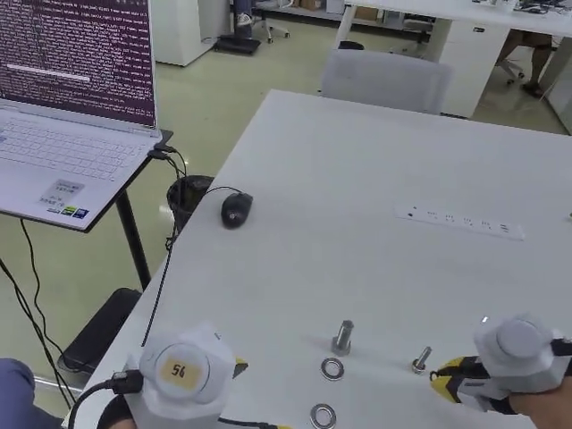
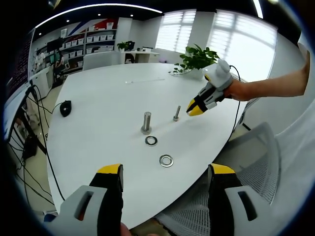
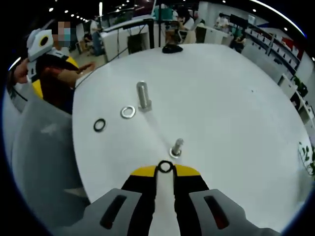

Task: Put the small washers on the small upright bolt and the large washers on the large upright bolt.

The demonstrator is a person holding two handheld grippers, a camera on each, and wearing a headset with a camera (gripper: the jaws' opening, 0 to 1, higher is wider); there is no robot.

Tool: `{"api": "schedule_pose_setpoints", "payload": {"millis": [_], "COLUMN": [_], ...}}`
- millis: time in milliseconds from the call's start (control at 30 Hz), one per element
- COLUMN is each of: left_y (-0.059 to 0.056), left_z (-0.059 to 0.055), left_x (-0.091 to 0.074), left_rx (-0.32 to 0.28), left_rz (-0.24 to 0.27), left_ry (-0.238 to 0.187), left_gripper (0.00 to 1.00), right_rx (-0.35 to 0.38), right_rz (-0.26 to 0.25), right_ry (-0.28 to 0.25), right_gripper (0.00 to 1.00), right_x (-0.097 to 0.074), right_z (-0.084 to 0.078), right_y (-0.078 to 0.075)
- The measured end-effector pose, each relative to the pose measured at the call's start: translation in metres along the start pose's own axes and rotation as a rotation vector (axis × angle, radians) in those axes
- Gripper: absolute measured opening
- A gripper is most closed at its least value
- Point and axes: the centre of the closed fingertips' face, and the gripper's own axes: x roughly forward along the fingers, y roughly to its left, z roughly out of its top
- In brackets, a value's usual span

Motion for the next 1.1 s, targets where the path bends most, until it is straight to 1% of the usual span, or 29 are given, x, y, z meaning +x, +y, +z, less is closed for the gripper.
{"api": "schedule_pose_setpoints", "payload": {"millis": [67,167,267,400,500,633,867,1100], "left_y": [-0.001,-0.002,-0.003,-0.003,-0.001,0.001,0.003,0.002], "left_z": [0.002,0.003,0.004,0.005,0.005,0.003,-0.001,0.0], "left_x": [0.001,0.002,0.002,0.002,0.001,-0.002,-0.004,-0.003], "left_rx": [0.003,0.007,0.005,0.01,0.01,0.002,-0.008,-0.008], "left_rz": [-0.004,-0.009,-0.011,-0.01,-0.006,0.002,0.009,0.005], "left_ry": [-0.001,0.0,-0.004,-0.002,-0.002,-0.004,-0.002,-0.001], "left_gripper": [0.7,0.7,0.7,0.7,0.7,0.7,0.7,0.7], "right_rx": [0.004,-0.01,-0.032,-0.063,-0.079,-0.08,-0.087,-0.1], "right_rz": [-0.017,-0.03,-0.03,-0.02,-0.015,-0.013,-0.012,-0.008], "right_ry": [-0.01,-0.021,-0.029,-0.02,-0.013,-0.006,0.009,0.025], "right_gripper": [0.14,0.14,0.14,0.14,0.14,0.14,0.14,0.14], "right_x": [-0.004,-0.007,-0.007,0.0,0.004,0.008,0.009,0.009], "right_z": [0.004,0.013,0.022,0.029,0.031,0.031,0.03,0.031], "right_y": [-0.007,-0.012,-0.012,-0.01,-0.009,-0.011,-0.013,-0.013]}}
